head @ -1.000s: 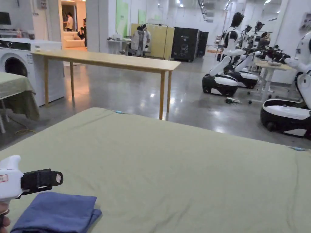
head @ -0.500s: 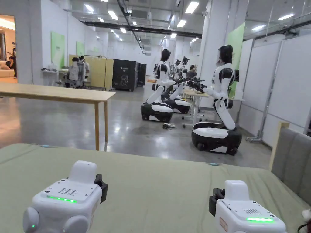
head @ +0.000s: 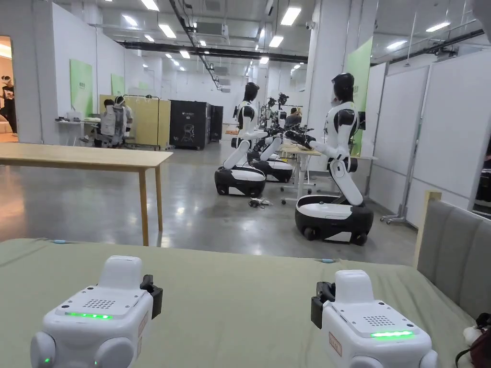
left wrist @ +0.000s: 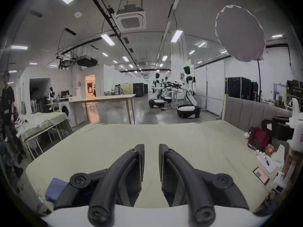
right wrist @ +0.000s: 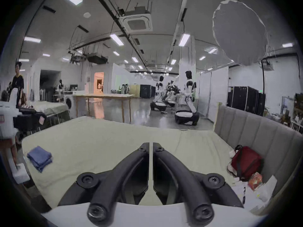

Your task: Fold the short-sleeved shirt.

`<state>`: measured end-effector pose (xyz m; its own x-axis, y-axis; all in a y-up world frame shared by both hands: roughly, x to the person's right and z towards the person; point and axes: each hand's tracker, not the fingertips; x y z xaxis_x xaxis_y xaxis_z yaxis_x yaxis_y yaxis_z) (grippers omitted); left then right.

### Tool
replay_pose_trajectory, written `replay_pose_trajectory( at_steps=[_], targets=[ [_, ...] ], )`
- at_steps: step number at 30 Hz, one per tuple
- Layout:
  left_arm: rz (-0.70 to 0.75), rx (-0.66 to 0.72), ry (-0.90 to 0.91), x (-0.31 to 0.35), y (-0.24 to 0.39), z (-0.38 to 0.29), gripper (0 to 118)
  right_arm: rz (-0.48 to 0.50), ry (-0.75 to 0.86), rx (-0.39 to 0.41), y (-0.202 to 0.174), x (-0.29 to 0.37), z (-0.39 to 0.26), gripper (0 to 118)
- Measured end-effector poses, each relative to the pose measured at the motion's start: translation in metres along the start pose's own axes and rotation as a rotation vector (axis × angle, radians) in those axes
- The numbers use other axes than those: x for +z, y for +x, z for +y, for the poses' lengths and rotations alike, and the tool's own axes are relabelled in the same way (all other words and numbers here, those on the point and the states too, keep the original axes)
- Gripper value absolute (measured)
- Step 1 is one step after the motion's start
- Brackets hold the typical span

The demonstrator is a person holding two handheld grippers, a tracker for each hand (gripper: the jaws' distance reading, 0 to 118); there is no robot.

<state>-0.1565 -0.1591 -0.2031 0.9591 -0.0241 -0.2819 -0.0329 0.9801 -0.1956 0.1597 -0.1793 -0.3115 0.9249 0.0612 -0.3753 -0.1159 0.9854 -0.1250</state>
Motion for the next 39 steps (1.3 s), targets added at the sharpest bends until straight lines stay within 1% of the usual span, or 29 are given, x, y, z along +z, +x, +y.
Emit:
replay_pose_trajectory(
  at_steps=[5,6,7,8,9,10,12,13,14,15,16,19,21,22,24,26,28,30,31,35,39],
  targets=[
    [-0.008,0.020,0.026,-0.007,-0.004,0.000,19,0.003,0.032,-0.023,-0.007,0.001,0.006,10],
    [-0.009,0.016,0.024,-0.008,-0.004,0.000,19,-0.005,0.032,-0.017,-0.008,0.001,0.007,13],
    [-0.010,0.009,0.022,-0.008,-0.003,0.000,22,-0.013,0.035,-0.011,-0.008,0.001,0.006,24],
    [-0.008,0.003,0.024,-0.008,-0.003,-0.001,30,-0.014,0.036,-0.009,-0.008,0.001,0.006,32],
    [-0.005,-0.003,0.029,-0.008,-0.003,-0.001,36,-0.016,0.036,-0.010,-0.008,0.001,0.007,36],
    [-0.008,-0.007,0.030,-0.008,-0.003,-0.001,44,-0.015,0.034,-0.014,-0.008,0.001,0.008,37],
    [-0.009,-0.011,0.026,-0.007,-0.002,-0.001,62,-0.021,0.034,-0.021,-0.007,0.001,0.007,37],
    [-0.008,-0.011,0.027,-0.008,-0.002,-0.001,68,-0.026,0.038,-0.023,-0.007,0.002,0.008,38],
    [-0.009,-0.008,0.029,-0.007,-0.003,0.000,71,-0.032,0.040,-0.025,-0.007,0.002,0.008,41],
    [-0.010,-0.005,0.033,-0.005,-0.001,0.000,77,-0.034,0.041,-0.031,-0.006,0.002,0.008,47],
    [-0.014,-0.003,0.038,-0.004,-0.001,0.001,86,-0.030,0.039,-0.035,-0.006,0.002,0.008,55],
    [-0.023,-0.007,0.038,-0.005,0.001,0.002,93,-0.022,0.033,-0.033,-0.006,0.003,0.008,60],
    [-0.029,-0.016,0.041,-0.004,0.004,0.003,104,-0.038,0.036,-0.033,-0.006,0.003,0.007,66],
    [-0.030,-0.020,0.042,-0.004,0.005,0.003,110,-0.044,0.040,-0.039,-0.006,0.004,0.007,66],
    [-0.037,-0.027,0.033,-0.005,0.007,0.002,118,-0.033,0.040,-0.061,-0.004,0.005,0.008,66],
    [-0.039,-0.026,0.033,-0.004,0.009,0.001,118,-0.008,0.029,-0.094,-0.001,0.006,0.009,66],
    [-0.033,-0.022,0.036,-0.002,0.011,0.000,118,-0.009,0.013,-0.078,-0.003,0.006,0.010,66],
    [-0.039,-0.019,0.032,-0.002,0.012,0.000,118,-0.021,0.009,-0.032,-0.007,0.008,0.008,66],
    [-0.043,-0.022,0.032,-0.002,0.013,0.000,118,-0.026,0.018,-0.023,-0.009,0.009,0.008,66],
    [-0.045,-0.024,0.041,0.001,0.015,0.000,118,-0.016,0.014,-0.027,-0.015,0.008,0.010,66],
    [-0.044,-0.019,0.037,0.002,0.014,0.001,118,-0.008,-0.032,-0.022,-0.015,0.005,0.014,66]
  ],
)
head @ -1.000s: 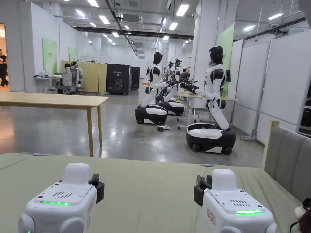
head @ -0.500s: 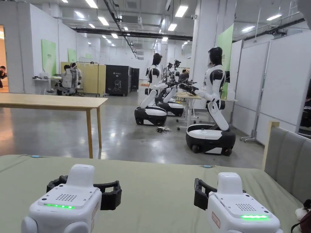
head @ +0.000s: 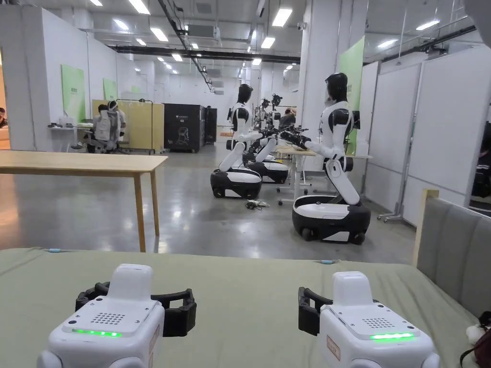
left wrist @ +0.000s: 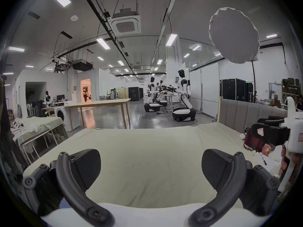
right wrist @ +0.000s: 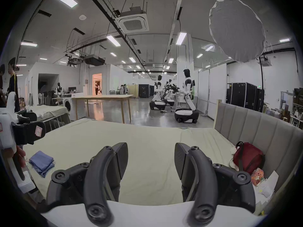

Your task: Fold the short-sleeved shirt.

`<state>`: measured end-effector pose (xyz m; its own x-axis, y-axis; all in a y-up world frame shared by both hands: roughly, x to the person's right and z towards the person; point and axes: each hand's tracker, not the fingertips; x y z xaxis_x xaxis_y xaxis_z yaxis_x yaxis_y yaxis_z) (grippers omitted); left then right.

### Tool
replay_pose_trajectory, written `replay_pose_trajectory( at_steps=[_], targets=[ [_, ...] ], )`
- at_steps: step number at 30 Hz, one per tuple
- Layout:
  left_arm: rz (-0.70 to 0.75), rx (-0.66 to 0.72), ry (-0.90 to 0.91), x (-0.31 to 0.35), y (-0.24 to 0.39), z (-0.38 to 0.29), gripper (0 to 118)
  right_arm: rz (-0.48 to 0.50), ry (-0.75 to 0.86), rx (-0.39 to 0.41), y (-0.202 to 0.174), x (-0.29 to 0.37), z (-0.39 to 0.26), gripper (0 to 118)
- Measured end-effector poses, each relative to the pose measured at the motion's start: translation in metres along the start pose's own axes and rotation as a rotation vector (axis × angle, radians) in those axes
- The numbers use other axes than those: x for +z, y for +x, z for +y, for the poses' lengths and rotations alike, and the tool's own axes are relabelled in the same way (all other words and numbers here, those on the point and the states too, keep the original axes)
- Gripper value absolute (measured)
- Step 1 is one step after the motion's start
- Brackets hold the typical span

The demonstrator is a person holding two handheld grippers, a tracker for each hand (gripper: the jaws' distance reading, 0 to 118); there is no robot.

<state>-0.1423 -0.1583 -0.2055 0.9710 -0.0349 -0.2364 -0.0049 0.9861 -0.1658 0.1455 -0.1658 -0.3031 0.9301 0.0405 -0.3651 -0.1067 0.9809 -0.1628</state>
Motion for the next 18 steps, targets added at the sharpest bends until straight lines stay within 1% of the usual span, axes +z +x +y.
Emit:
replay_pose_trajectory(
  at_steps=[3,4,5,10,18],
  targets=[
    [0.002,-0.006,-0.007,0.000,-0.001,-0.002,118,0.014,0.007,-0.035,0.003,0.002,0.001,66],
    [0.003,-0.004,-0.010,-0.001,-0.003,-0.003,118,0.004,0.015,-0.063,0.003,0.003,0.002,66],
    [0.003,-0.002,-0.011,-0.002,-0.004,-0.003,118,-0.018,0.015,-0.101,0.004,0.003,0.003,66],
    [0.004,0.005,-0.012,-0.002,-0.007,-0.003,118,-0.111,-0.017,-0.226,0.004,0.009,0.015,66],
    [0.019,0.021,-0.015,-0.002,-0.008,-0.005,118,-0.151,-0.034,-0.228,0.001,0.010,0.015,66]
  ],
)
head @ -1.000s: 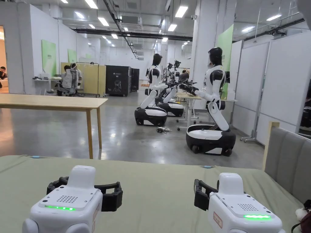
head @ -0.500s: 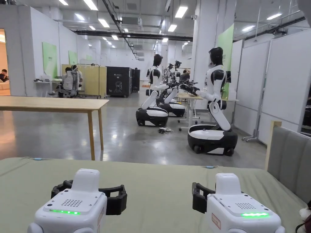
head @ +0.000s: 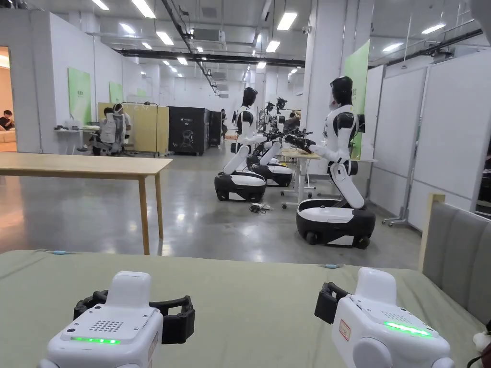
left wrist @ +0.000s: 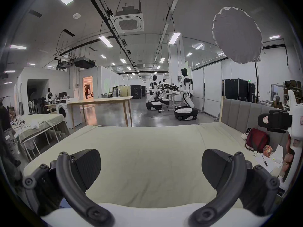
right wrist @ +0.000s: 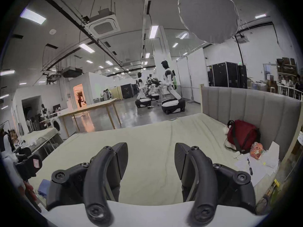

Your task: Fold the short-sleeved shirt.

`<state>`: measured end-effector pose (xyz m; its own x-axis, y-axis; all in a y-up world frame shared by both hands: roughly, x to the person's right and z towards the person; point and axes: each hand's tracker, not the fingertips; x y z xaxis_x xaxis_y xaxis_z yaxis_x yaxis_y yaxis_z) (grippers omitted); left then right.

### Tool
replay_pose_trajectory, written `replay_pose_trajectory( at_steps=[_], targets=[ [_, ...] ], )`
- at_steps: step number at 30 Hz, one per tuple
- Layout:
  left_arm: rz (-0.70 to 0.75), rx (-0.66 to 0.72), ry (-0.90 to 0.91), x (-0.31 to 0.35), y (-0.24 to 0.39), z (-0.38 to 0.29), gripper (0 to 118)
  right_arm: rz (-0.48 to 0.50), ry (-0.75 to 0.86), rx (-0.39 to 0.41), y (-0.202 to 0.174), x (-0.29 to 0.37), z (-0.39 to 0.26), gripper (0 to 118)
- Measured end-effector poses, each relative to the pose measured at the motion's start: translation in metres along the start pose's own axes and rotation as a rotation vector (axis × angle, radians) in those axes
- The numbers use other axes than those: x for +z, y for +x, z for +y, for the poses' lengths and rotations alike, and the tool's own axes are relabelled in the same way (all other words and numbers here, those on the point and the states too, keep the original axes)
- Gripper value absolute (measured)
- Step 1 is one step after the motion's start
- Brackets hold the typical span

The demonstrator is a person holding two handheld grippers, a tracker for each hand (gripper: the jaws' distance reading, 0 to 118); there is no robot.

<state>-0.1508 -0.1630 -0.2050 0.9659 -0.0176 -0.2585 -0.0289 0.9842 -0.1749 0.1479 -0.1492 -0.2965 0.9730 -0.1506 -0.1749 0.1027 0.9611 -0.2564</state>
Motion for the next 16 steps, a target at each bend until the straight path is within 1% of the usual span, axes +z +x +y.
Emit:
replay_pose_trajectory(
  at_steps=[2,3,4,5,7,9,10,11,12,13,14,15,16],
  targets=[
    [0.004,0.001,-0.004,0.000,0.000,0.000,118,0.017,0.018,0.018,0.000,-0.001,-0.003,66],
    [0.005,0.001,-0.006,0.000,0.000,0.000,118,0.009,0.039,0.053,-0.001,-0.001,-0.003,66],
    [0.006,0.000,-0.007,0.000,0.000,0.000,118,-0.044,0.053,0.044,-0.001,-0.004,-0.007,66],
    [0.007,0.000,-0.005,0.001,0.000,0.000,118,-0.058,0.066,0.038,-0.001,-0.005,-0.008,66],
    [0.006,-0.002,-0.002,0.002,0.000,0.001,118,-0.018,0.047,0.052,0.002,-0.006,-0.007,66],
    [0.013,-0.004,0.000,0.003,-0.001,0.002,118,-0.024,0.039,0.068,-0.001,-0.005,-0.001,66],
    [0.015,-0.002,0.002,0.003,-0.001,0.003,118,-0.037,0.032,0.097,-0.001,-0.004,0.000,66],
    [0.017,0.003,0.006,0.003,-0.002,0.003,118,-0.059,0.022,0.147,-0.003,-0.003,0.000,66],
    [0.018,0.008,0.007,0.003,-0.002,0.004,118,-0.129,0.017,0.189,-0.008,0.000,0.000,66],
    [0.017,0.012,0.010,0.003,-0.003,0.004,118,-0.160,0.029,0.231,-0.011,-0.001,-0.001,66],
    [0.016,0.013,0.011,0.003,-0.003,0.005,118,-0.161,0.026,0.239,-0.011,-0.002,0.000,66],
    [0.016,0.011,0.011,0.002,-0.003,0.006,118,-0.141,0.025,0.229,-0.009,-0.003,0.000,66],
    [0.019,0.008,0.009,0.001,-0.003,0.007,118,-0.118,0.022,0.242,-0.007,-0.005,0.001,66]
  ],
)
